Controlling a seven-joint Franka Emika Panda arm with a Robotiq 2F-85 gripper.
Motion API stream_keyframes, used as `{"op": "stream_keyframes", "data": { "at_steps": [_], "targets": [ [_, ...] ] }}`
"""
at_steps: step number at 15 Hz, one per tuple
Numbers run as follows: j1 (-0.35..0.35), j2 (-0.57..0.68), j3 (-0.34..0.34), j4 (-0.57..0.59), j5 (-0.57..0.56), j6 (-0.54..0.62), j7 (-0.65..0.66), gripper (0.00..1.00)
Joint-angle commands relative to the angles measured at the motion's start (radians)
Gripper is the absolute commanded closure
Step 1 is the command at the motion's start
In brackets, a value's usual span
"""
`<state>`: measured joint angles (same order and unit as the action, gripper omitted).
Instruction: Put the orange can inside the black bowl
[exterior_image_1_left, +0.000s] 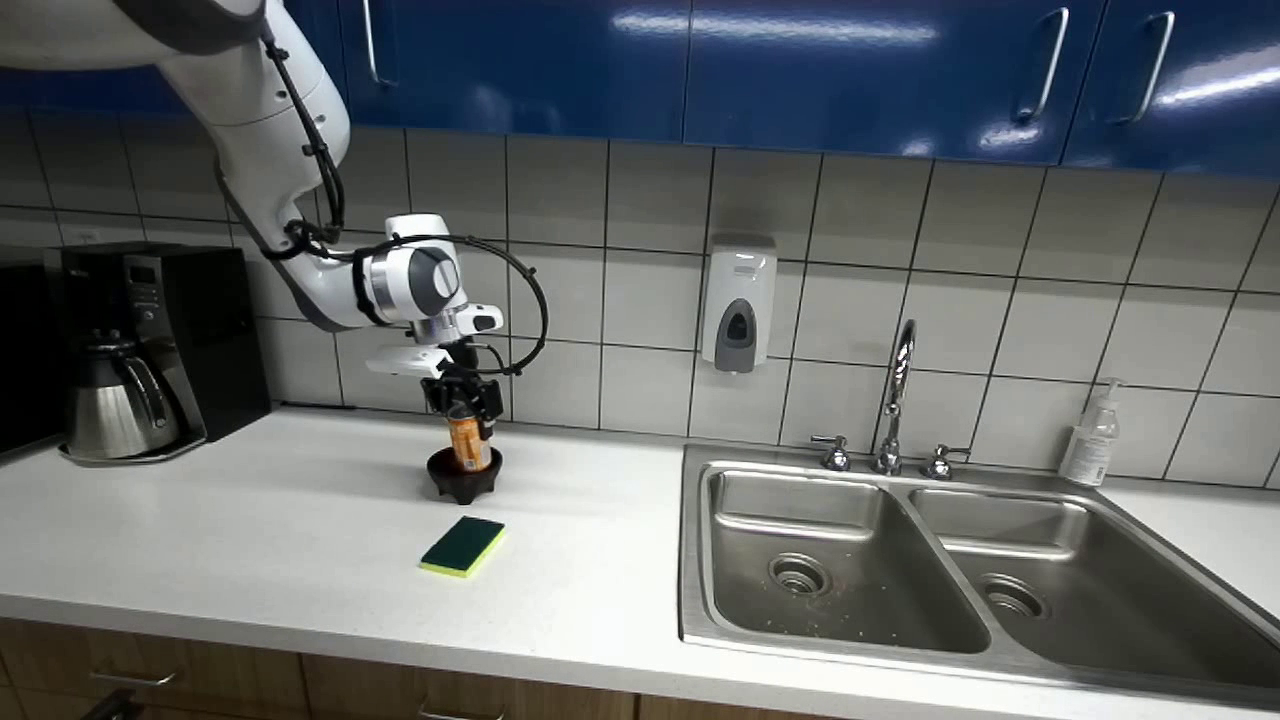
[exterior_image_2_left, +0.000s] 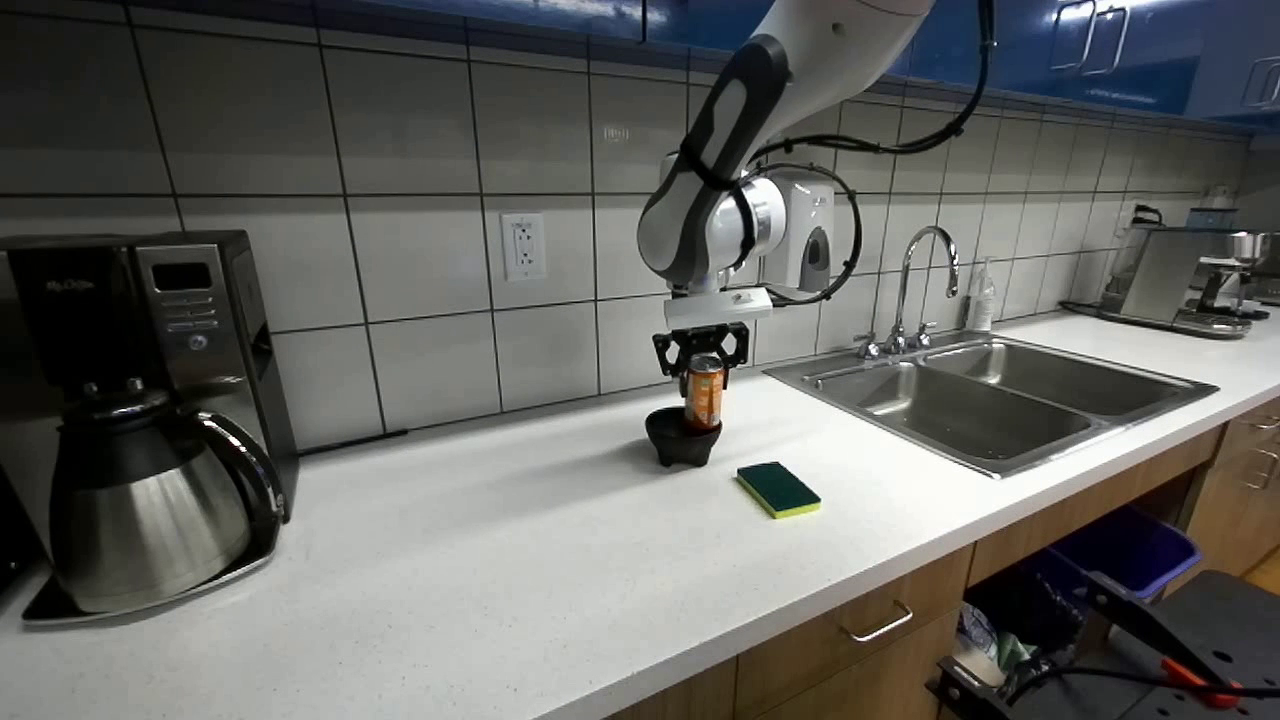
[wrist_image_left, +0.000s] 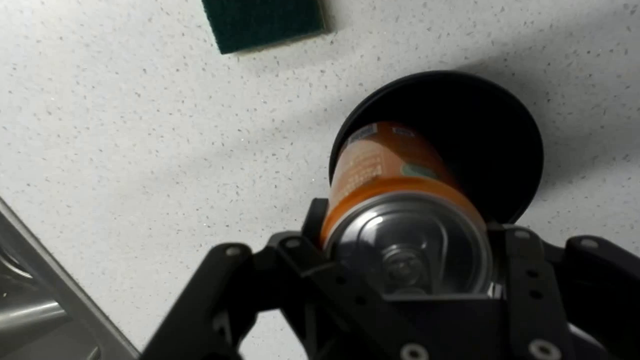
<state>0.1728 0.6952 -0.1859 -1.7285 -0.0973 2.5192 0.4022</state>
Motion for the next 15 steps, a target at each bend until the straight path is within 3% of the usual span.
{"op": "stream_keyframes", "data": {
  "at_steps": [1,15],
  "targets": [
    [-0.009,0.057,0.018,0.121,0.015,-0.075,0.026,0.60],
    [0.007,0.220,0.031,0.340,0.009,-0.228,0.053,0.60]
  ]
}}
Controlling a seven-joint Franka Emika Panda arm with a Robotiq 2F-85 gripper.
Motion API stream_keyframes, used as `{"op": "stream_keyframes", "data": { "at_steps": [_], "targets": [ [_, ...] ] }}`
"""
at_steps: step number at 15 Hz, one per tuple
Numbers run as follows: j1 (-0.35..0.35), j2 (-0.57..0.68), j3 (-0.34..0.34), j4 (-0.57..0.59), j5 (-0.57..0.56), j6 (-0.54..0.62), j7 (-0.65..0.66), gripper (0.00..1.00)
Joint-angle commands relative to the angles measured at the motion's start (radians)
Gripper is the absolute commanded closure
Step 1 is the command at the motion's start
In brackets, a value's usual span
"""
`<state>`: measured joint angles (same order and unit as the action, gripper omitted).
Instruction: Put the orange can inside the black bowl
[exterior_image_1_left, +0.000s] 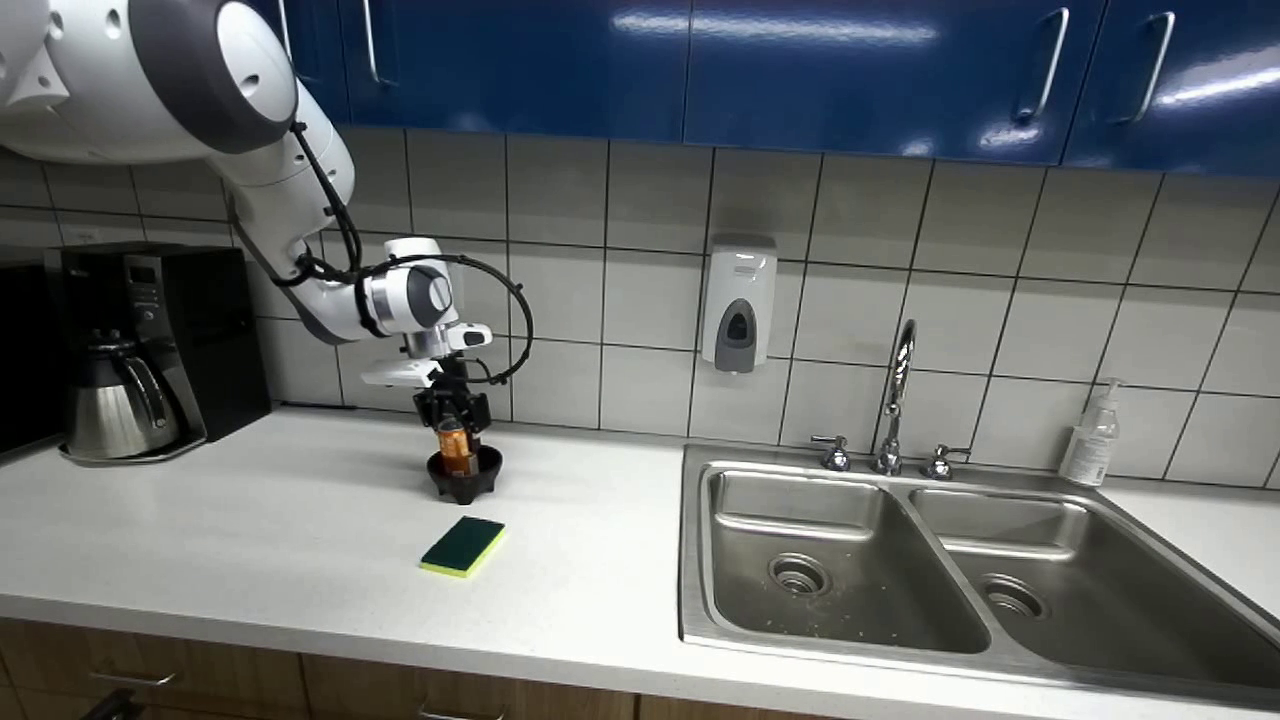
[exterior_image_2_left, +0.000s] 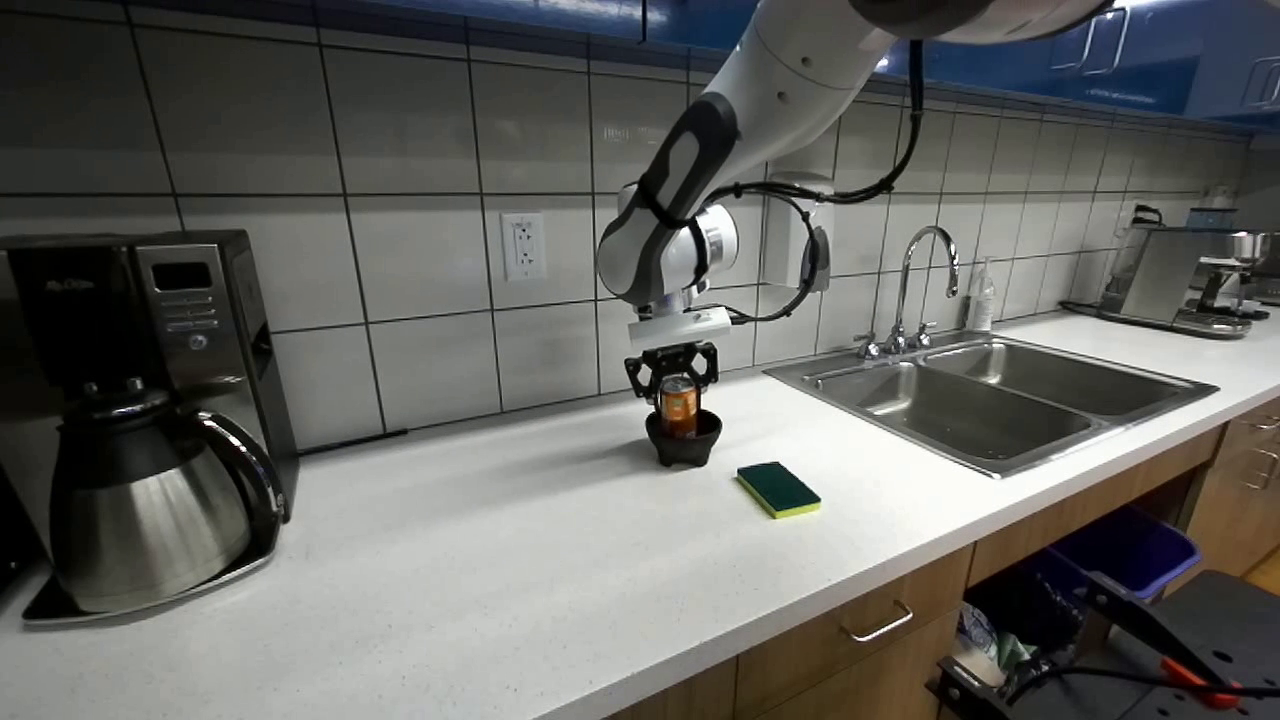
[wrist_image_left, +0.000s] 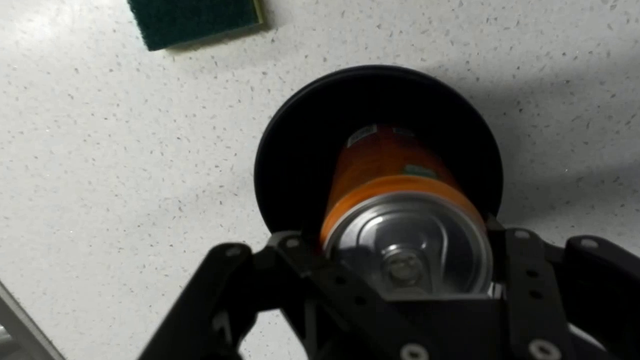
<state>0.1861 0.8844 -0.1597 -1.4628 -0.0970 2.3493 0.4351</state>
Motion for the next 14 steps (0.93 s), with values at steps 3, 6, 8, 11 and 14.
{"op": "stream_keyframes", "data": {
  "at_steps": [3,6,8,11,14],
  "targets": [
    [-0.004,0.047,-0.001,0.100,0.005,-0.081,0.028,0.10],
    [-0.001,0.058,-0.004,0.124,0.000,-0.112,0.039,0.01],
    [0.000,0.049,-0.005,0.118,-0.004,-0.118,0.039,0.00],
    [-0.002,0.017,-0.008,0.083,-0.005,-0.123,0.040,0.00],
    [-0.004,-0.009,-0.016,0.043,-0.009,-0.131,0.040,0.00]
  ]
}}
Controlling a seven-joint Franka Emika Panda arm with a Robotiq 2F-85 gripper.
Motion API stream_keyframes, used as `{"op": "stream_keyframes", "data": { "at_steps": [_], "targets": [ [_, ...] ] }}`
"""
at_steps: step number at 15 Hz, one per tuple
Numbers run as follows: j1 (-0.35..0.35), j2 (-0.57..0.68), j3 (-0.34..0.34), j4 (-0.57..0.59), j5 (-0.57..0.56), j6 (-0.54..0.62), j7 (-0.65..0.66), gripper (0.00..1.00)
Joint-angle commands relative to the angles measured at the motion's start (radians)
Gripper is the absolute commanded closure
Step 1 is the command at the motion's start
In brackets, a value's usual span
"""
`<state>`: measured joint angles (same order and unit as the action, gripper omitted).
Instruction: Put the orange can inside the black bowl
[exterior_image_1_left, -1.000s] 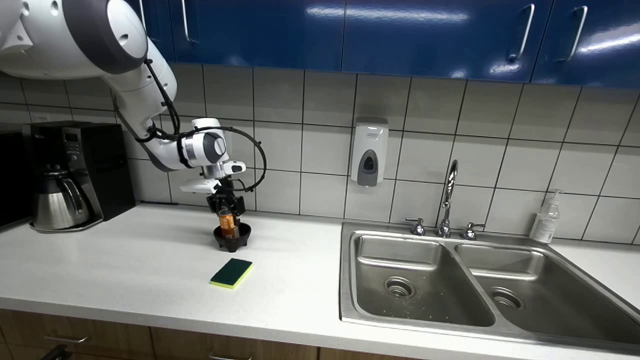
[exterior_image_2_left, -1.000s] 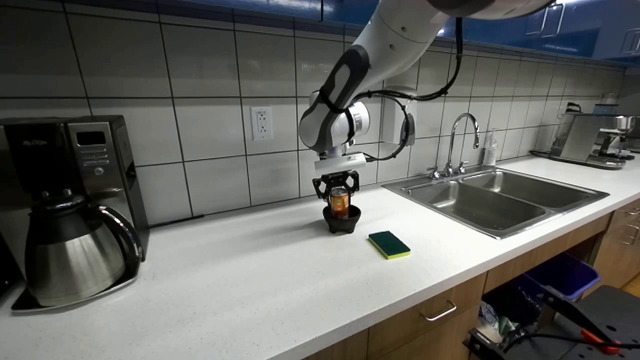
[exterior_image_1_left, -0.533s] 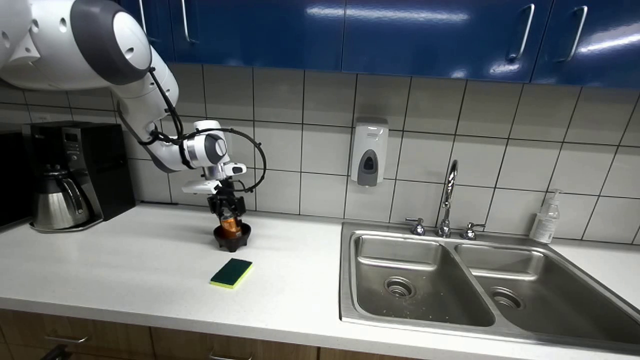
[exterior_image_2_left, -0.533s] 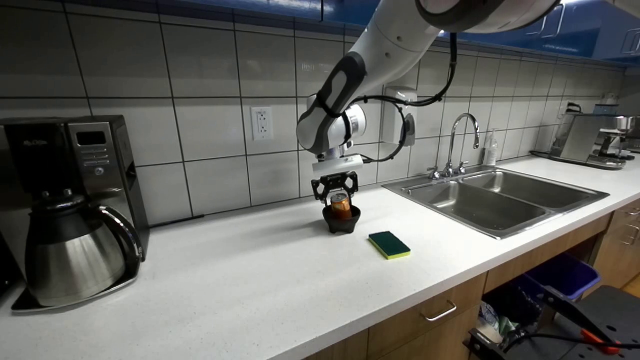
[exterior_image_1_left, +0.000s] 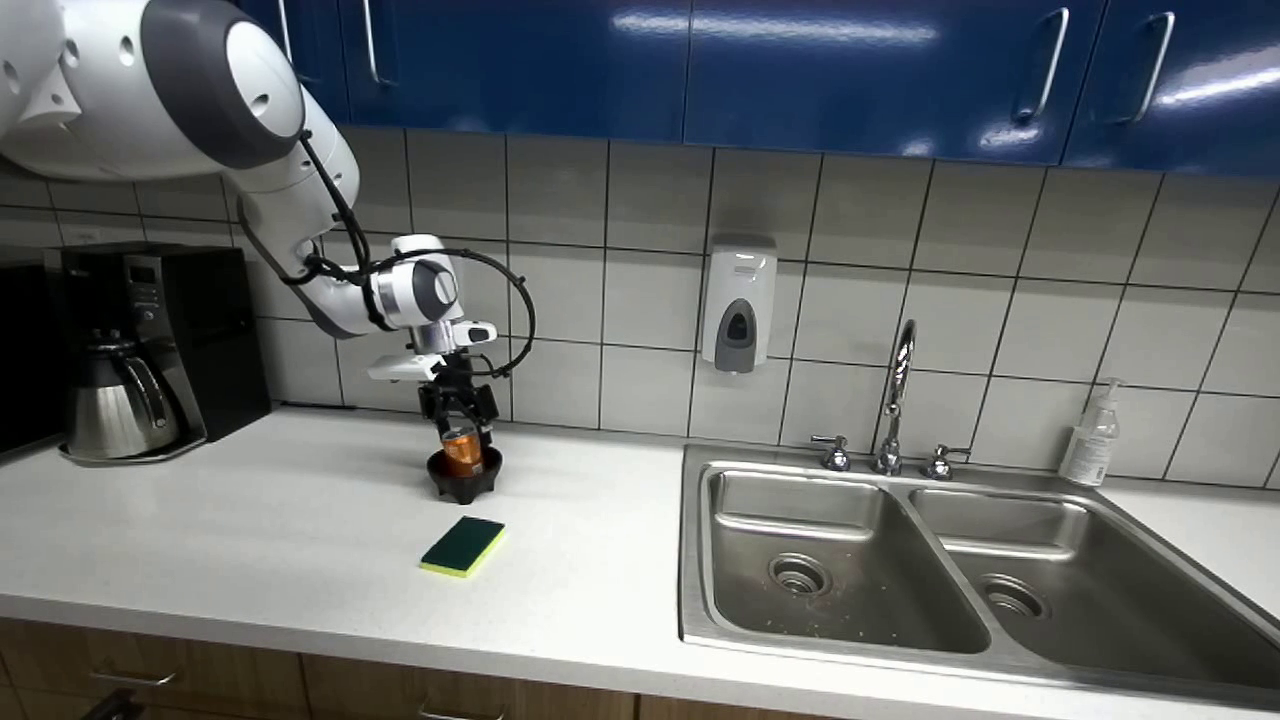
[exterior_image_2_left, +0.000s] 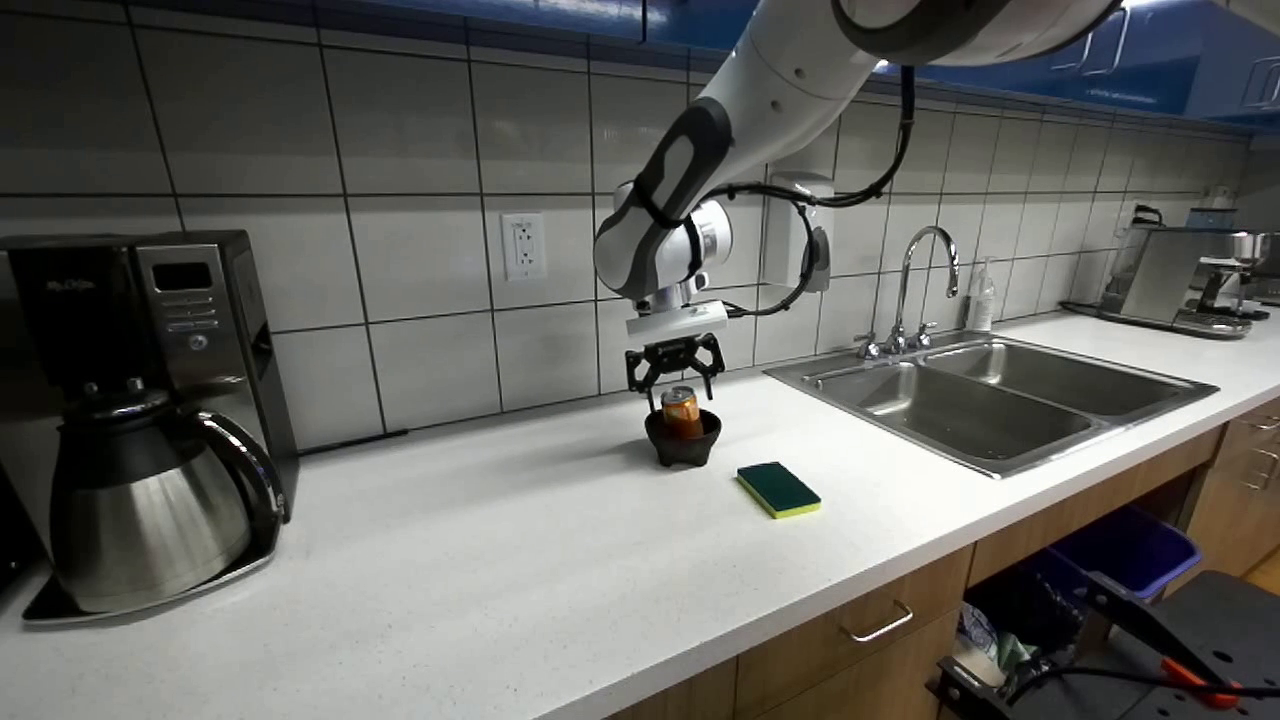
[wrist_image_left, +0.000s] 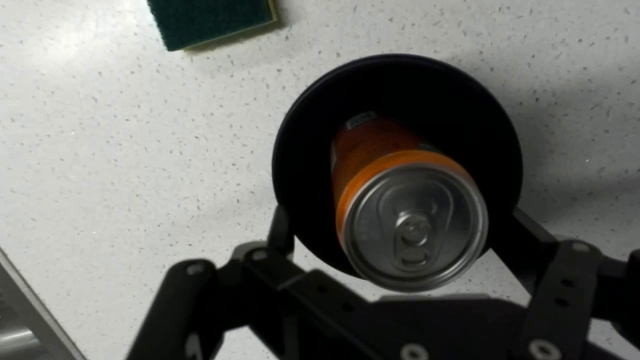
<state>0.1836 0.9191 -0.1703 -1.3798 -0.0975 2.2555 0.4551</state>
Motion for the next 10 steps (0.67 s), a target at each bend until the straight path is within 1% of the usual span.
{"op": "stream_keyframes", "data": {
  "at_steps": [1,5,10],
  "targets": [
    [-0.002,-0.050,-0.008,-0.051,-0.011,-0.036,0.020,0.00],
    [-0.017,-0.087,-0.002,-0.104,-0.004,-0.005,-0.004,0.00],
    [-0.015,-0.164,0.006,-0.184,-0.005,0.026,-0.009,0.00]
  ]
}}
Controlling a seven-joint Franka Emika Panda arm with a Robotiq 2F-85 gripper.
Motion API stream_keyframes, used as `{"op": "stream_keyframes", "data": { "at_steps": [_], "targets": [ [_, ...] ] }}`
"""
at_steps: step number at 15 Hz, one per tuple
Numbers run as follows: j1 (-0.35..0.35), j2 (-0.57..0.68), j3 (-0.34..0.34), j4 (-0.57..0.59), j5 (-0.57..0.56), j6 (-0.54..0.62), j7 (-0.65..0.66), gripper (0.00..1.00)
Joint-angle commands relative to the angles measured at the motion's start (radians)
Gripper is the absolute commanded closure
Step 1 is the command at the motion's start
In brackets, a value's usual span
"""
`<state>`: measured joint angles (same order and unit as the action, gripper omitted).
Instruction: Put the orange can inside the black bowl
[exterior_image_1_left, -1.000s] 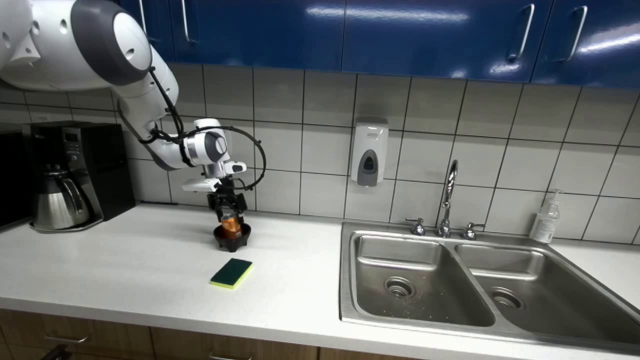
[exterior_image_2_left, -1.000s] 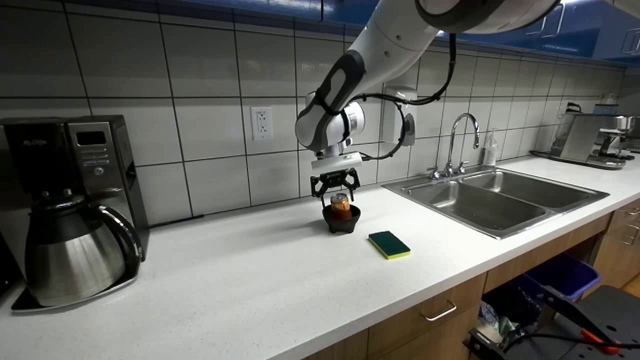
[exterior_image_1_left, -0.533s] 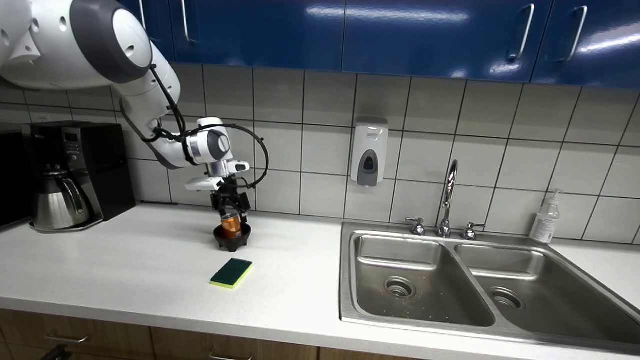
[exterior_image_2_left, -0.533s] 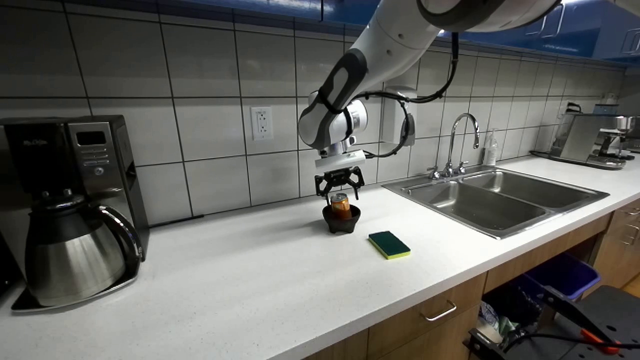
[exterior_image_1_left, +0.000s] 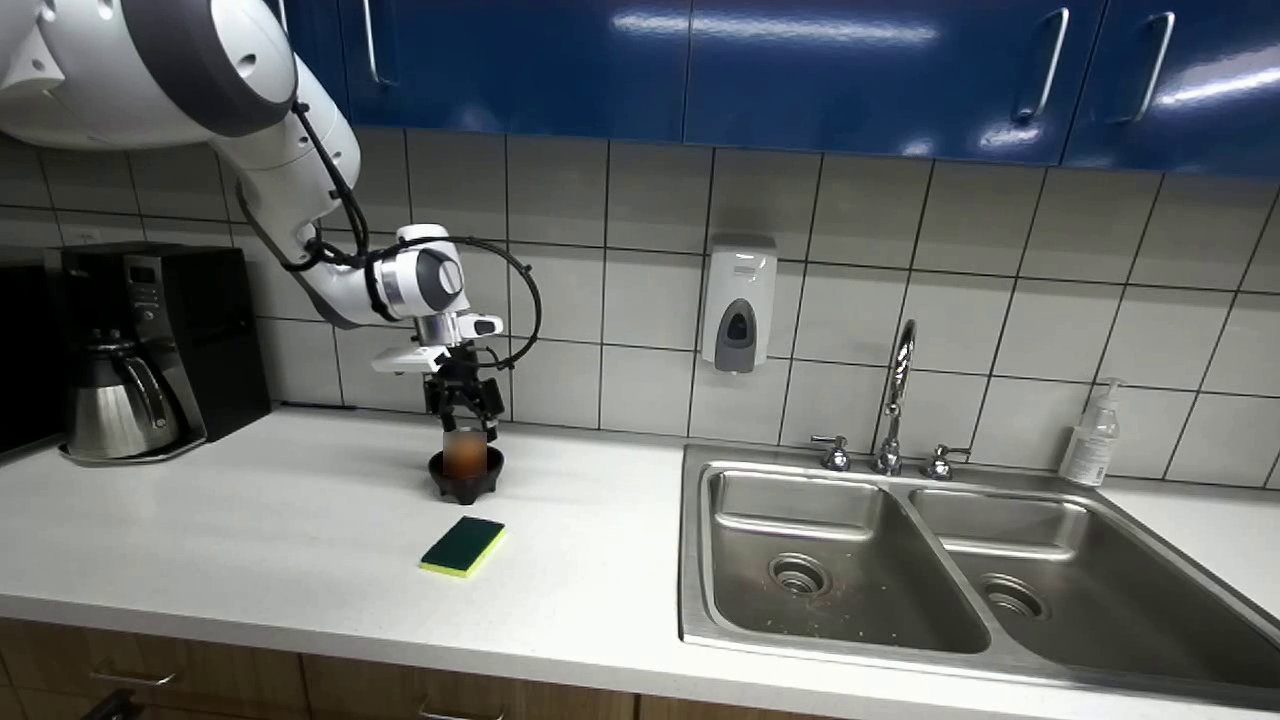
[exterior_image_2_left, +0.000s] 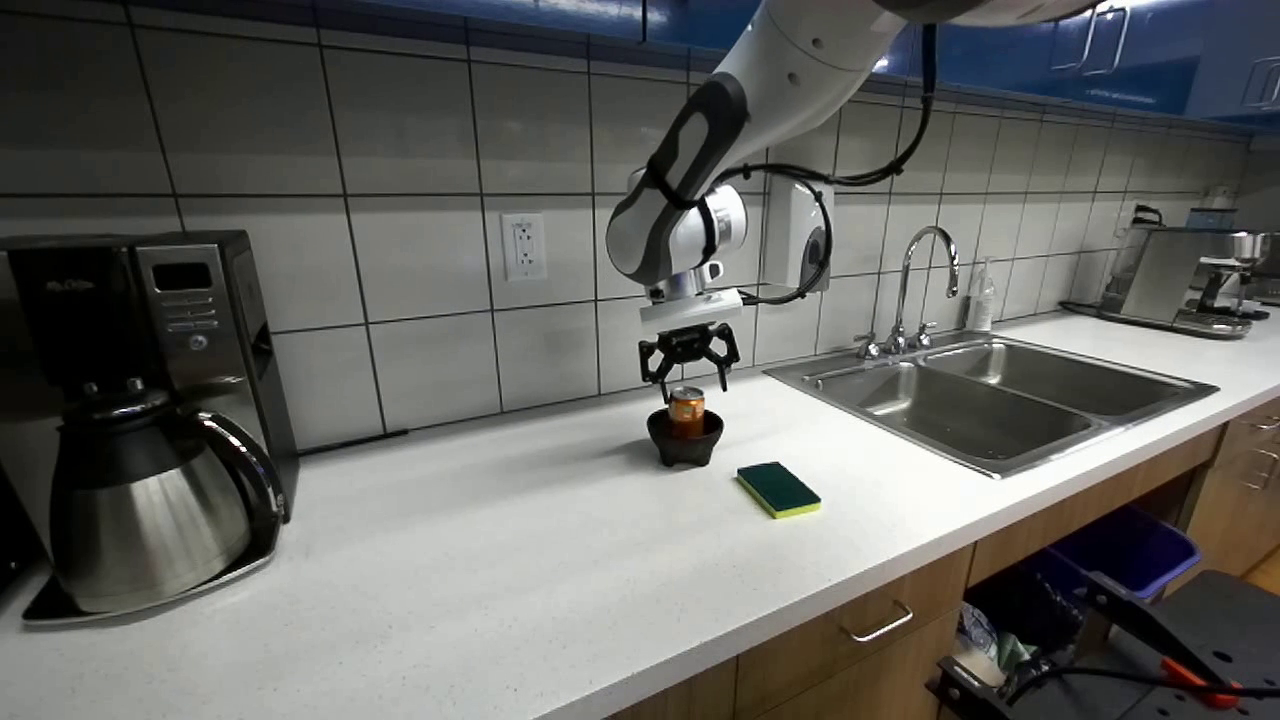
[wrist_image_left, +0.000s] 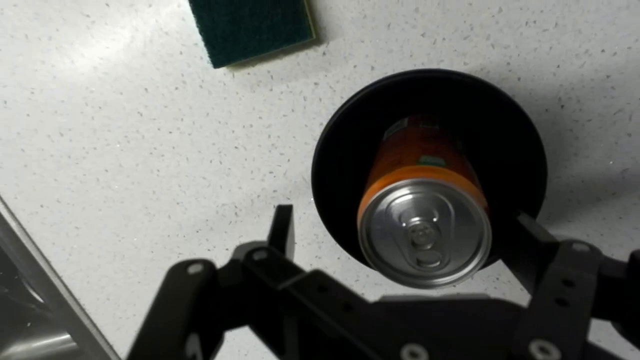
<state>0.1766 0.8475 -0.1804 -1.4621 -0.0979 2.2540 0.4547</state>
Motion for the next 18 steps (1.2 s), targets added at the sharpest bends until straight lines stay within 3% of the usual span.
{"op": "stream_keyframes", "data": {
  "at_steps": [1,9,18],
  "targets": [
    [-0.007,-0.114,0.016,-0.125,-0.006,0.035,-0.009,0.00],
    [-0.004,-0.334,0.014,-0.404,-0.022,0.131,-0.001,0.00],
    [0.017,-0.616,0.004,-0.869,-0.088,0.338,0.057,0.00]
  ]
}}
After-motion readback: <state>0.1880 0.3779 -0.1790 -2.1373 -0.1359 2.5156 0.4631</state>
